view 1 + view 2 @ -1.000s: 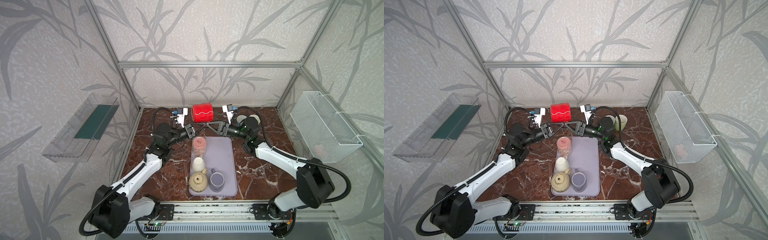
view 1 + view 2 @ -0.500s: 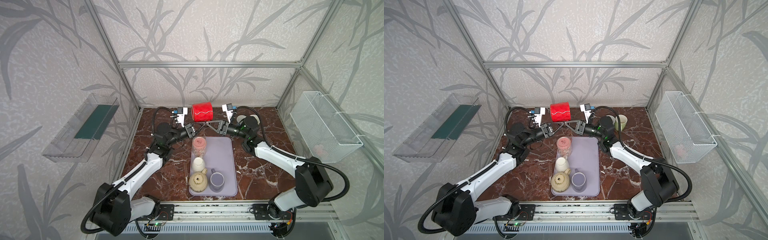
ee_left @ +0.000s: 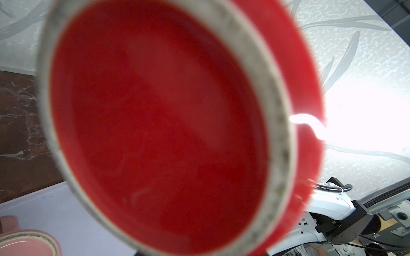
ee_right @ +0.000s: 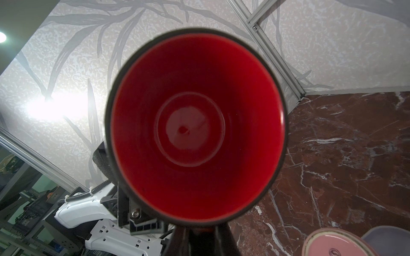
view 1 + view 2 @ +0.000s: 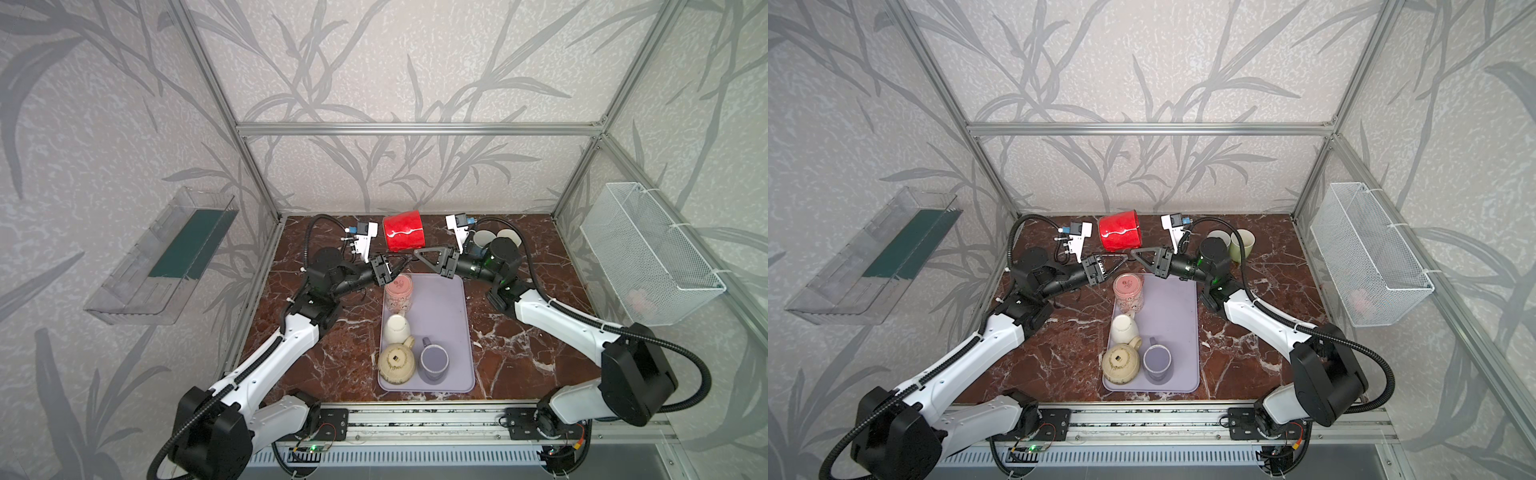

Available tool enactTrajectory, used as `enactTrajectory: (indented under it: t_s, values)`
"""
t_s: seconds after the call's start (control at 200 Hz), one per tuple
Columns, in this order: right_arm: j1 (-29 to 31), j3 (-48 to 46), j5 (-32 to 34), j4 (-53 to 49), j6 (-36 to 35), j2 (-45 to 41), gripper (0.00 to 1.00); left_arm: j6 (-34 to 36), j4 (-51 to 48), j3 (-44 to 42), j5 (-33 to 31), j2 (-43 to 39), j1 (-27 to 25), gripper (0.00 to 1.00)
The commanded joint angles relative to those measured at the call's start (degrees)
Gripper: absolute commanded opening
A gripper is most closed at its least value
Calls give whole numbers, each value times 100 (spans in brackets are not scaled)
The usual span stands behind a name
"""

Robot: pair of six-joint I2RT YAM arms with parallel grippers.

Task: Turn the mug right side up
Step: 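Hold the red mug between both grippers above the tray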

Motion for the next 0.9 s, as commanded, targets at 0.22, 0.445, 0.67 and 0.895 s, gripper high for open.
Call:
enactTrajectory:
  t_s: [0.22, 0.445, 0.67, 0.895]
  values:
    - [-48, 3, -23, 624, -27, -205, 0, 103, 108, 183, 23, 6, -14, 4]
    - [-47, 25, -113, 796, 65, -122, 0, 81, 192, 175, 38, 50, -9, 0]
    - [-46, 38, -153, 931, 126, -87, 0, 86, 180, 163, 32, 69, -15, 0]
    - [-48, -1, -195, 1004, 155, -95, 0, 193, -38, 175, -96, 34, -10, 14]
